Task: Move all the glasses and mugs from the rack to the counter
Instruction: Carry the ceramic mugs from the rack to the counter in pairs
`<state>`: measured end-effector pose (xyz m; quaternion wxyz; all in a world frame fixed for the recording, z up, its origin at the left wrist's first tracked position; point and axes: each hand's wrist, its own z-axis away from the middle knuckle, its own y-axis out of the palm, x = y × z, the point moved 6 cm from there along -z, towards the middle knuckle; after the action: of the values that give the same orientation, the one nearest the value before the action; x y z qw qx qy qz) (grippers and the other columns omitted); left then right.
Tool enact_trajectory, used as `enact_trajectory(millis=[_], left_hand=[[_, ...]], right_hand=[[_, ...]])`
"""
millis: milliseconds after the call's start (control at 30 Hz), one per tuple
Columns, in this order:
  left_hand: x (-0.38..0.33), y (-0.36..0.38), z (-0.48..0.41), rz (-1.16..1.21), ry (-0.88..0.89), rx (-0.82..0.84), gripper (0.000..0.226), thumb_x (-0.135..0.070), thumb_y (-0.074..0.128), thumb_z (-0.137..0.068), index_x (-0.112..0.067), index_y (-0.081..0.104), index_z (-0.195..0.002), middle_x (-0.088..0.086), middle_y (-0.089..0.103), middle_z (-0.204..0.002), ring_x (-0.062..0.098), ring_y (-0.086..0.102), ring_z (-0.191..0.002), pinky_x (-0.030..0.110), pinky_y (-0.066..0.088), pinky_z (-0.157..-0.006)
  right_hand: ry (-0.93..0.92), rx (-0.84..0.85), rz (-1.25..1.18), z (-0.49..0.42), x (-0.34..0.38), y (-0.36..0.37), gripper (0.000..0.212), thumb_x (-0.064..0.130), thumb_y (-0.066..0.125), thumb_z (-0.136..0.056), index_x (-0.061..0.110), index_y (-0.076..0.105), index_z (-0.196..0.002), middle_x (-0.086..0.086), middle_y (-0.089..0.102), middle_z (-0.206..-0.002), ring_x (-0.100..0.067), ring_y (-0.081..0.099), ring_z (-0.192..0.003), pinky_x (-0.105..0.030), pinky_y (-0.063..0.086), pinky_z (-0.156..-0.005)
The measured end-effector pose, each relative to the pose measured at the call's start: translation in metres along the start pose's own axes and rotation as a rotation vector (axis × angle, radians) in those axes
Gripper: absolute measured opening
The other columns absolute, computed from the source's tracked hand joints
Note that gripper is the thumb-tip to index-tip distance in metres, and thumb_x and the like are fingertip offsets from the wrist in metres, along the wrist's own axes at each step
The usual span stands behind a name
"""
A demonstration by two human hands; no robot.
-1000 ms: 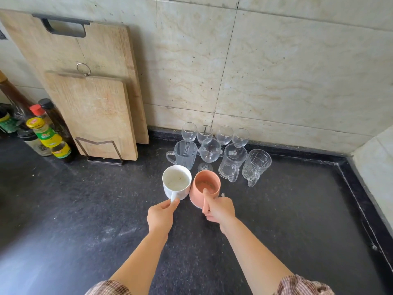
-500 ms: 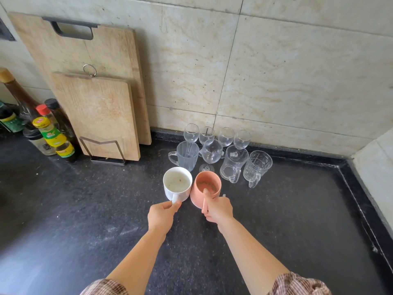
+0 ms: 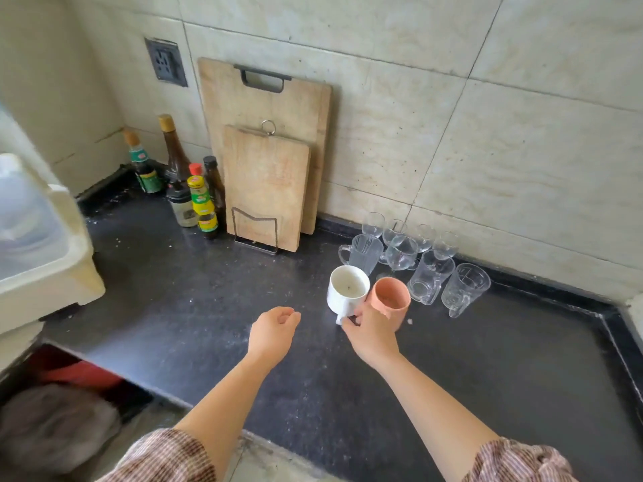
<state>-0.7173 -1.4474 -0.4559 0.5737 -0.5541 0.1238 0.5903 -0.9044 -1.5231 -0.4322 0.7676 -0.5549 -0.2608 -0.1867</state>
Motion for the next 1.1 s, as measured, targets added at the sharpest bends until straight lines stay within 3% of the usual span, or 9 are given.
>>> enact_trajectory(millis=[100, 167, 267, 367, 500, 633, 733, 867, 1100], left_hand=[[0.03, -0.055, 0.035, -0.036, 0.02, -0.094, 0.032, -0.032, 0.05, -0.092, -0.023, 0.062, -0.12, -0.003, 0.066, -0.12, 0.011, 0.059, -0.076, 0.015, 0.04, -0.046], [0.056, -0.094, 0.065, -0.073, 0.013, -0.152, 0.031, -0.027, 0.051, -0.092, -0.022, 0.062, -0.12, -0.001, 0.066, -0.122, 0.015, 0.063, -0.084, 0.016, 0.043, -0.056], [0.102, -0.157, 0.12, -0.107, -0.008, -0.252, 0.034, -0.024, 0.053, -0.089, -0.019, 0.063, -0.121, 0.003, 0.067, -0.122, 0.02, 0.063, -0.107, 0.023, 0.044, -0.082], [0.151, -0.223, 0.185, -0.141, -0.022, -0.357, 0.033, -0.021, 0.054, -0.087, -0.014, 0.066, -0.118, 0.006, 0.069, -0.117, 0.024, 0.063, -0.109, 0.028, 0.046, -0.088], [0.214, -0.313, 0.276, -0.198, -0.095, -0.536, 0.038, -0.022, 0.055, -0.087, -0.016, 0.062, -0.124, 0.006, 0.064, -0.125, 0.022, 0.058, -0.116, 0.029, 0.042, -0.099], [0.272, -0.397, 0.361, -0.208, -0.211, -0.702, 0.042, -0.025, 0.054, -0.088, -0.017, 0.059, -0.129, 0.006, 0.06, -0.133, 0.023, 0.052, -0.125, 0.032, 0.038, -0.103], [0.315, -0.45, 0.424, -0.163, -0.294, -0.826, 0.041, -0.025, 0.054, -0.088, -0.016, 0.058, -0.128, 0.009, 0.059, -0.133, 0.025, 0.051, -0.125, 0.034, 0.037, -0.104], [0.364, -0.515, 0.497, -0.131, -0.381, -0.959, 0.039, -0.026, 0.052, -0.088, -0.017, 0.059, -0.125, 0.007, 0.06, -0.128, 0.025, 0.058, -0.112, 0.033, 0.044, -0.092], [0.432, -0.645, 0.594, -0.152, -0.51, -1.172, 0.042, -0.026, 0.054, -0.089, -0.016, 0.055, -0.13, 0.012, 0.057, -0.131, 0.028, 0.054, -0.119, 0.035, 0.041, -0.096]], right_hand=[[-0.133, 0.079, 0.046, 0.036, 0.046, 0.041, 0.039, 0.036, 0.056, -0.092, 0.013, 0.054, -0.122, -0.004, 0.061, -0.119, -0.024, 0.059, -0.108, -0.033, 0.047, -0.087], [-0.231, 0.127, 0.075, 0.067, 0.079, 0.07, 0.041, 0.037, 0.055, -0.092, 0.012, 0.053, -0.125, -0.005, 0.058, -0.125, -0.023, 0.057, -0.112, -0.034, 0.047, -0.09], [-0.357, 0.189, 0.116, 0.126, 0.129, 0.116, 0.04, 0.038, 0.053, -0.093, 0.014, 0.051, -0.124, -0.004, 0.056, -0.127, -0.022, 0.057, -0.111, -0.037, 0.049, -0.089], [-0.494, 0.281, 0.163, 0.193, 0.18, 0.164, 0.043, 0.039, 0.053, -0.093, 0.014, 0.049, -0.127, -0.003, 0.053, -0.13, -0.023, 0.056, -0.112, -0.036, 0.048, -0.088], [-0.727, 0.362, 0.213, 0.293, 0.253, 0.224, 0.046, 0.039, 0.052, -0.092, 0.012, 0.05, -0.129, -0.007, 0.053, -0.131, -0.025, 0.051, -0.12, -0.034, 0.042, -0.096], [-0.934, 0.425, 0.208, 0.394, 0.326, 0.275, 0.042, 0.038, 0.055, -0.089, 0.011, 0.054, -0.121, -0.01, 0.057, -0.123, -0.028, 0.053, -0.116, -0.035, 0.043, -0.094], [-1.069, 0.492, 0.219, 0.466, 0.374, 0.313, 0.045, 0.035, 0.057, -0.088, 0.009, 0.053, -0.124, -0.011, 0.057, -0.126, -0.029, 0.053, -0.117, -0.035, 0.043, -0.093], [-1.235, 0.581, 0.265, 0.555, 0.431, 0.366, 0.047, 0.037, 0.053, -0.09, 0.012, 0.048, -0.129, -0.007, 0.054, -0.128, -0.027, 0.051, -0.118, -0.036, 0.043, -0.092], [-1.492, 0.677, 0.226, 0.691, 0.543, 0.452, 0.05, 0.038, 0.052, -0.093, 0.013, 0.043, -0.135, -0.006, 0.049, -0.135, -0.024, 0.046, -0.124, -0.036, 0.04, -0.098]])
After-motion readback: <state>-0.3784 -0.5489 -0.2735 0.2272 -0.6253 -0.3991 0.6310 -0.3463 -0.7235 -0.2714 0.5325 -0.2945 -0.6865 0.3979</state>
